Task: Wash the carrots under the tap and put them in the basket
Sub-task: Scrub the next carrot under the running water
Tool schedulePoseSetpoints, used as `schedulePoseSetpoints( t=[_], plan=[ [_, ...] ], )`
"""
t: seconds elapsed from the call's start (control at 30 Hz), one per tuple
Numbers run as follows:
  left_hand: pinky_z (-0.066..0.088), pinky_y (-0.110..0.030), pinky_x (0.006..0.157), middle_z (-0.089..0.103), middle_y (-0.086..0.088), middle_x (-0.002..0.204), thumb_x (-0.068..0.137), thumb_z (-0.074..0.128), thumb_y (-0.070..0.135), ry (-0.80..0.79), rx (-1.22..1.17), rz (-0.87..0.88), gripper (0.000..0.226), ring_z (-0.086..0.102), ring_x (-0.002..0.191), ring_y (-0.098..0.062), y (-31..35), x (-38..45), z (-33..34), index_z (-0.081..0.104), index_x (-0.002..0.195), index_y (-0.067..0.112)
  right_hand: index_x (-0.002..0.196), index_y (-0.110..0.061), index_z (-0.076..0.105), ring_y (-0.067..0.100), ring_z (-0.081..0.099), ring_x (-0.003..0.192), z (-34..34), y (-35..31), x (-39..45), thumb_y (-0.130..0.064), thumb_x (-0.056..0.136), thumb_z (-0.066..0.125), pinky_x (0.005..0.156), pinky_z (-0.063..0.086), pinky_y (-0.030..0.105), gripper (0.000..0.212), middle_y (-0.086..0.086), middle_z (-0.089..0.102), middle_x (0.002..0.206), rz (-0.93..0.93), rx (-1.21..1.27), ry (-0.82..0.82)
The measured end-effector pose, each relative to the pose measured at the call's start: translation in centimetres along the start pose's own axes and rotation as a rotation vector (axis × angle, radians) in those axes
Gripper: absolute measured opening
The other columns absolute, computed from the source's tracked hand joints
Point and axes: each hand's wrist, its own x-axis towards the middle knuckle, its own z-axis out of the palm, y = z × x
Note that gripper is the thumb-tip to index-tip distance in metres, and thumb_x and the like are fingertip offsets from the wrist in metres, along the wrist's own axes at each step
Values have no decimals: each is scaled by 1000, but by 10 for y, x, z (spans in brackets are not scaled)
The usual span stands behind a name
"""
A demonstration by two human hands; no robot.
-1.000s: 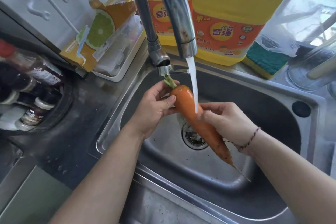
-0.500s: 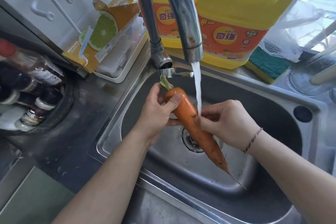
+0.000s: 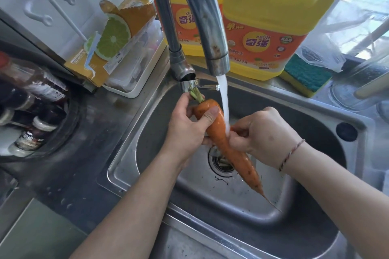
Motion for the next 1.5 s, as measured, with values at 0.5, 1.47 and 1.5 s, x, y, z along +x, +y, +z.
schedulePoseSetpoints(
  t=[0.5,1.47,1.5],
  plan=[
    [60,-38,60,60,-5,120,89,72,16,55,-6,-56,39,69,97,-26,-11,-2,1,54,123,25,61,-21,38,25,52,72,16,-14,-1,-38,96,37,65,43,28,40,0,40,63,89,-286,-74],
    [59,-39,60,58,-8,129,89,72,19,31,-42,-90,44,67,104,-32,-20,-1,-5,51,127,26,53,-15,57,20,44,45,30,3,-11,-34,85,46,58,53,32,39,1,50,45,-15,-127,117],
    [59,-39,60,58,-8,129,89,73,19,32,-41,-91,45,67,105,-33,-20,0,-6,51,127,26,53,-17,54,21,47,47,31,1,-12,-37,85,41,58,53,32,41,1,51,47,-1,-121,110]
  ],
)
